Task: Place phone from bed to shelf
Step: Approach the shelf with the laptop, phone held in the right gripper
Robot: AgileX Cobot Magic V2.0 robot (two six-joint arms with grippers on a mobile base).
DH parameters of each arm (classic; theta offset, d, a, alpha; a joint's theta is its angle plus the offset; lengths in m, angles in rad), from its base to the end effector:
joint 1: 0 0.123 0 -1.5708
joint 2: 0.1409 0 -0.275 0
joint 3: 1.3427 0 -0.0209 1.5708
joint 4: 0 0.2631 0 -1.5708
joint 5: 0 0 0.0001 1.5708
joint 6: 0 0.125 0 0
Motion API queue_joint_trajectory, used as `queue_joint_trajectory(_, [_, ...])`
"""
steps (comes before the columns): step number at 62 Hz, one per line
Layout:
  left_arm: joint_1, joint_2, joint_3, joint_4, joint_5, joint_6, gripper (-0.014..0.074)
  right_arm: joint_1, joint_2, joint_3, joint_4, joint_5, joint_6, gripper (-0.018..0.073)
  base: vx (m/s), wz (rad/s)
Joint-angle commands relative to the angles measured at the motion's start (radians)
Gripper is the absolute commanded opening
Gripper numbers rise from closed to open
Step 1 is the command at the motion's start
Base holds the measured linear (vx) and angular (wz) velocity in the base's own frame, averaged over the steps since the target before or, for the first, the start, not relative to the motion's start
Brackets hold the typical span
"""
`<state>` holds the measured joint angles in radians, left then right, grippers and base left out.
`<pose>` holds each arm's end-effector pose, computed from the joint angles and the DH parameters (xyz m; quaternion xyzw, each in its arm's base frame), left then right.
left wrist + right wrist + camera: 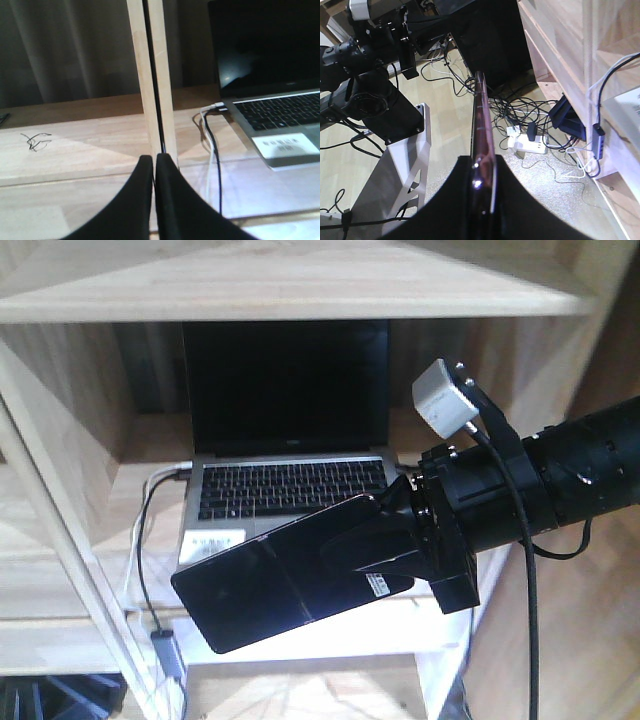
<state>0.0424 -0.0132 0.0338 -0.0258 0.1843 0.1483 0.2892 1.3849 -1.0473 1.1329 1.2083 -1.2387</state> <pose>0.1124 0.0042 0.1816 0.0317 0.7468 0.0531 0.6622 0.2365 0.1808 0.2938 -0.4659 0.7204 0.4334 0.2759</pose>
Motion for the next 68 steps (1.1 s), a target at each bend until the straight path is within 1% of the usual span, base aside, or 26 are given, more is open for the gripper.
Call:
queue_joint_trajectory(1, [-0.004,-0.013,-0.021,-0.009,-0.072,-0.006,0.0001,-0.002,-0.035,-0.025,0.086,0.079,-0.008,-0.0002,0.17,0.06])
queue_joint_trajectory(32, [-0.004,-0.013,-0.021,-0.009,-0.072,-0.006,0.0001,-0.002,-0.035,-0.025,0.086,0.079,-0.008,-0.0002,0.11,0.02])
queue_joint_trajectory(68, [-0.004,-0.013,-0.021,-0.009,-0.072,-0.006,0.0001,-0.002,-0.035,-0.025,0.086,0.079,-0.008,-0.0002,0.05,-0.01])
